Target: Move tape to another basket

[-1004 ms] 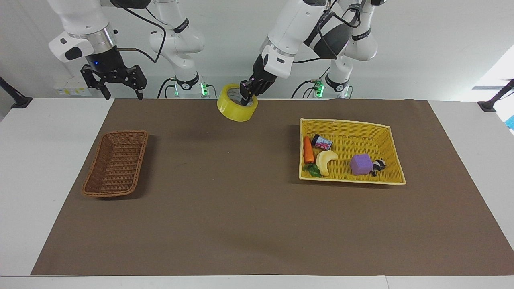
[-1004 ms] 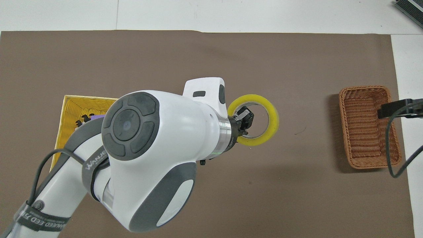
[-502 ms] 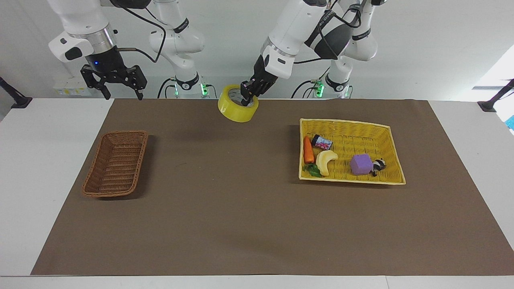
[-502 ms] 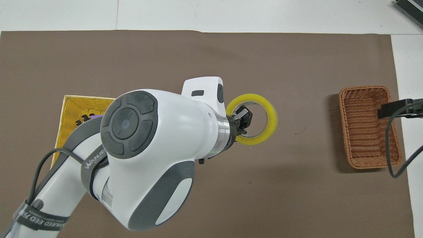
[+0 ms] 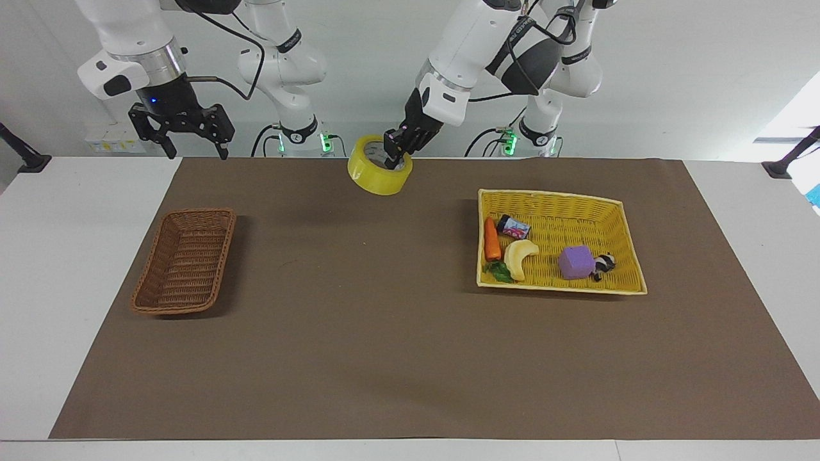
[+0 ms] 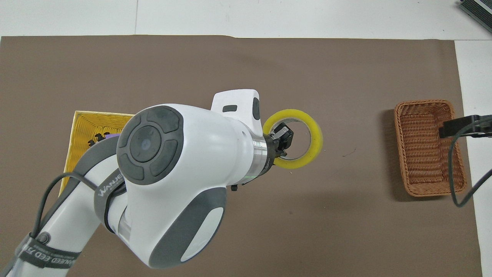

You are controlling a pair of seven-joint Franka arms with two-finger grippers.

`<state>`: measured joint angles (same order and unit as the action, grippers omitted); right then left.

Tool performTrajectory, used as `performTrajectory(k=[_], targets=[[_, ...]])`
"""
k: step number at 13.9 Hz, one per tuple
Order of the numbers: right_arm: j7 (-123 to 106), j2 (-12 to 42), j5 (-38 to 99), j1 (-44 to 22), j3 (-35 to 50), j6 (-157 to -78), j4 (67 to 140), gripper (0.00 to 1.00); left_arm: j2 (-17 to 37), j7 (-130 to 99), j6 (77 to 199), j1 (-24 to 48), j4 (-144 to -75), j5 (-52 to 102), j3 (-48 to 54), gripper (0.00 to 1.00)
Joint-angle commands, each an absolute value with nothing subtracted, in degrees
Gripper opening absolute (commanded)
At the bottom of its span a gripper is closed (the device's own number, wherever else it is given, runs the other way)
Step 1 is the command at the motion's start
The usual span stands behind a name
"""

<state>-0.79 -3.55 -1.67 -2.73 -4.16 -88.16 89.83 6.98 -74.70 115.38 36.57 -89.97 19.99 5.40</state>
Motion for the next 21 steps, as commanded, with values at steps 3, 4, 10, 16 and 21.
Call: performTrajectory(k=[3, 4, 10, 16, 21], targets=[[-1.8, -4.0, -0.4, -2.2, -4.0, -88.2, 89.9, 1.00, 6.1, -74.3, 115.6, 36.8, -90.8, 21.3, 4.9, 0.00], [-1.8, -4.0, -0.4, -2.1, -4.0, -88.2, 90.0, 1.00, 6.1, -74.3, 115.6, 36.8, -90.8, 21.3, 4.9, 0.00], [-1.7, -4.0, -0.4, -2.6, -3.8, -88.2, 89.8, 1.00, 5.8, -74.2, 115.5, 36.7, -91.6, 21.3, 4.9, 0.00], [-1.8, -4.3, 8.1, -5.6, -1.1, -90.0, 92.4, 1.00, 5.8, -74.0, 115.8, 36.8, -91.7, 21.4, 4.9, 0.00], [-2.3, -4.0, 19.6, -8.3, -1.1, -90.8, 92.6, 1.00, 5.7, -73.5, 116.9, 37.1, -91.8, 21.6, 5.0, 0.00]])
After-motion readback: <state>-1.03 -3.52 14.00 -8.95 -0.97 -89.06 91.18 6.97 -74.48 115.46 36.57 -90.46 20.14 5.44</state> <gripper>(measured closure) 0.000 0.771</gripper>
